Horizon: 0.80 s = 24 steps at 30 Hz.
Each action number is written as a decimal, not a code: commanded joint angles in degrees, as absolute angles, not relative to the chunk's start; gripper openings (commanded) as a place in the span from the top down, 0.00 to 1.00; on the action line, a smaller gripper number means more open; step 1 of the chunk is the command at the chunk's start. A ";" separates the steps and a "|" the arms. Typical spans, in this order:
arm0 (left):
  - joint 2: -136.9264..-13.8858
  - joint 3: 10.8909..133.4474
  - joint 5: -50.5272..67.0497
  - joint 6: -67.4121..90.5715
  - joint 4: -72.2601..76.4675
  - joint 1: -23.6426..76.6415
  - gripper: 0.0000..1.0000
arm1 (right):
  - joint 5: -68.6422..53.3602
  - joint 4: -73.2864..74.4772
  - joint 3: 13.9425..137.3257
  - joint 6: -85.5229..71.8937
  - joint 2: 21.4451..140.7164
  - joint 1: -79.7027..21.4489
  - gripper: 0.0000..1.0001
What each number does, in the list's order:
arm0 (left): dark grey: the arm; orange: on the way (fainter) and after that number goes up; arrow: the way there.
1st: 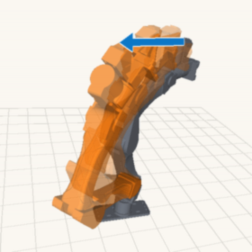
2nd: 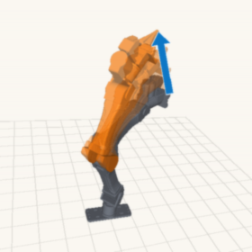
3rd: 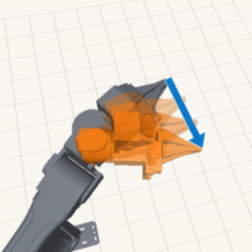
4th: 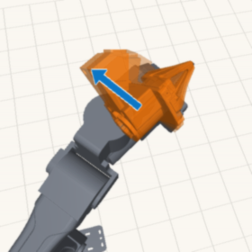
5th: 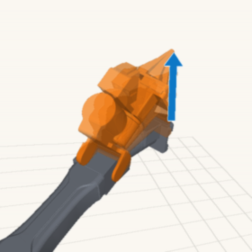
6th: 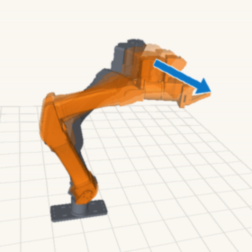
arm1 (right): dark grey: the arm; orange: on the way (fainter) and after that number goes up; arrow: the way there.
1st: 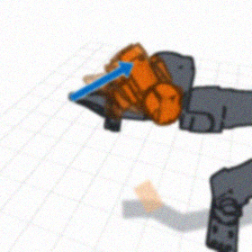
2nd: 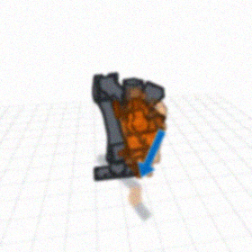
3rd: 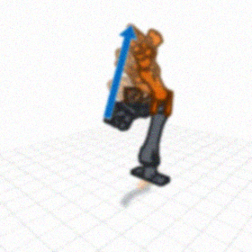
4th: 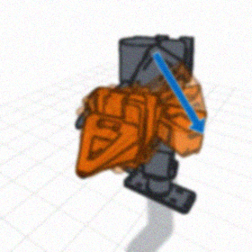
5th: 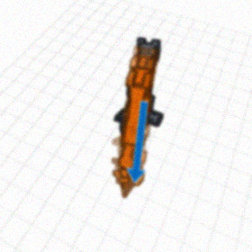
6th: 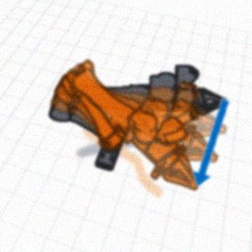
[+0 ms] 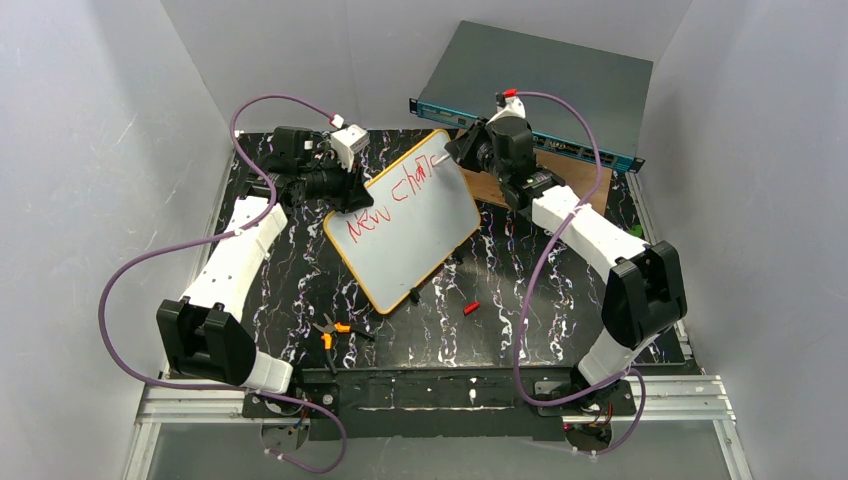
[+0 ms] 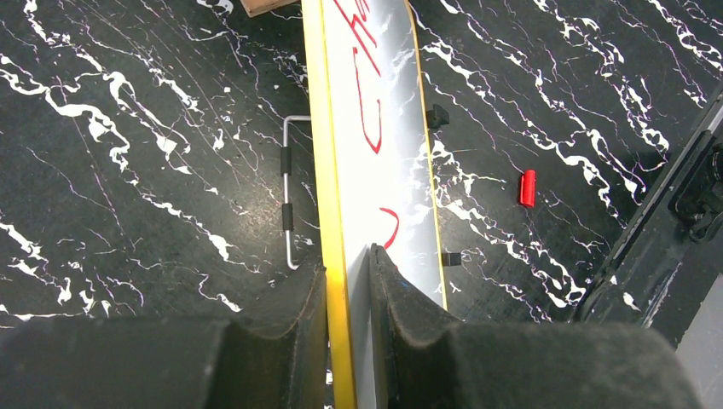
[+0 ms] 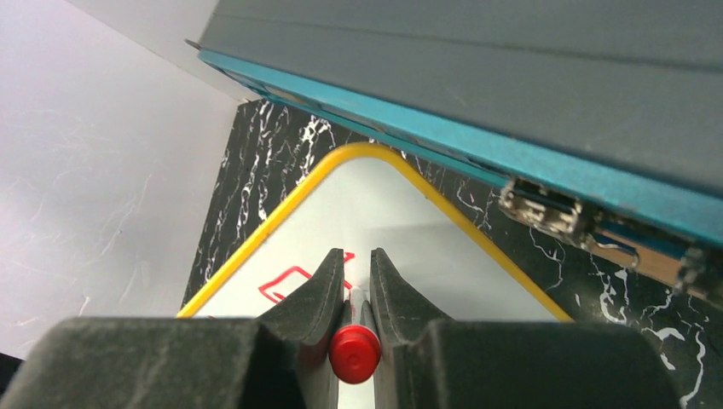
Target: Write a sentence on the whiteboard
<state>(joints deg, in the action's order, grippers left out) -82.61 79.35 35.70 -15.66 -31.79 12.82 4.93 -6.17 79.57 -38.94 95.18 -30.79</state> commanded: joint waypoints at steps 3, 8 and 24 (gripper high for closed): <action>-81.80 80.33 34.61 -20.75 -32.60 13.36 1.00 | 6.00 -7.53 76.91 -38.73 93.71 -31.38 0.99; -81.88 80.45 34.70 -20.68 -32.61 13.36 1.00 | 6.91 -7.05 76.97 -37.86 93.35 -30.89 0.99; -81.13 80.26 34.57 -20.70 -32.78 13.35 1.00 | 6.04 -6.65 79.43 -35.79 91.81 -28.13 0.99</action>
<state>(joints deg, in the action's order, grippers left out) -82.61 79.35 35.97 -15.66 -31.79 12.86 5.82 -5.58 77.30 -37.06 94.06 -28.56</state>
